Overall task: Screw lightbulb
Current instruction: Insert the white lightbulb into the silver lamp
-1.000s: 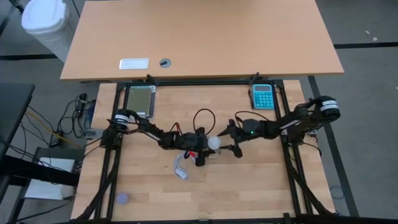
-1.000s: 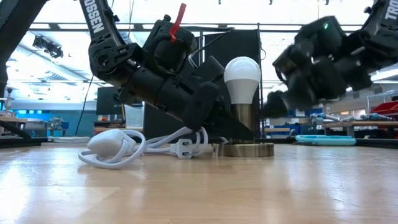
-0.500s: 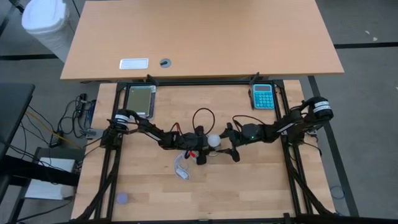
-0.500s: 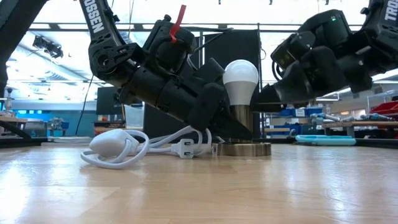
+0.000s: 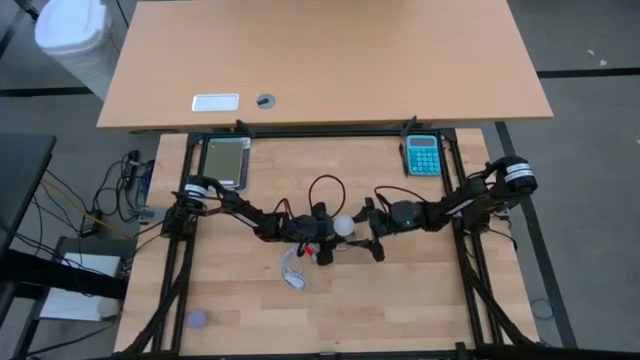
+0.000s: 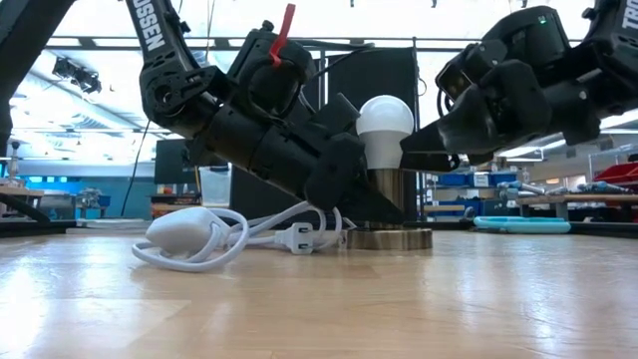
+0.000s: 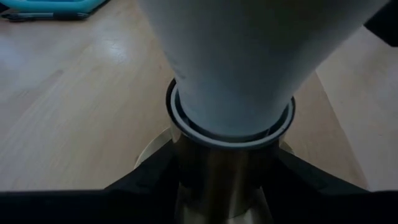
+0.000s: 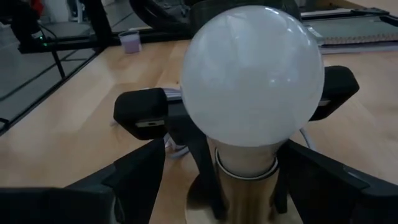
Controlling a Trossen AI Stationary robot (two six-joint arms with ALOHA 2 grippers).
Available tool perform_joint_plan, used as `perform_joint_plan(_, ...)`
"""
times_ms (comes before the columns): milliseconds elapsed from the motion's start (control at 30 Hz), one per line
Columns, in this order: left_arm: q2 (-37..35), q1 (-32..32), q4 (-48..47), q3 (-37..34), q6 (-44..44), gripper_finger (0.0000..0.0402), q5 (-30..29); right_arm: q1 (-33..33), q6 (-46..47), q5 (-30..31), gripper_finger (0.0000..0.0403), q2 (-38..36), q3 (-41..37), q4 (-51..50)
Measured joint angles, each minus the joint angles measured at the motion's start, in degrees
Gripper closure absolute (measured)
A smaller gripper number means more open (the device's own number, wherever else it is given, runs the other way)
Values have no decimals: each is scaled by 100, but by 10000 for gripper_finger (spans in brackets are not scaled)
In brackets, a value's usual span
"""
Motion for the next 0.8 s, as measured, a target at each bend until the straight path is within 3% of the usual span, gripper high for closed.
perform_joint_plan(433, 0, -11, -39, -9, -69, 208, -134, 537, 502, 308, 95, -27, -107, 7)
perform_joint_plan(567, 0, 73, -52, -7, -192, 208, -544, 713, 513, -76, 95, -200, -263, 29)
perform_joint_plan(800, 2, 33, -37, -7, -88, 208, -475, 676, 447, 707, 95, -522, -367, -8)
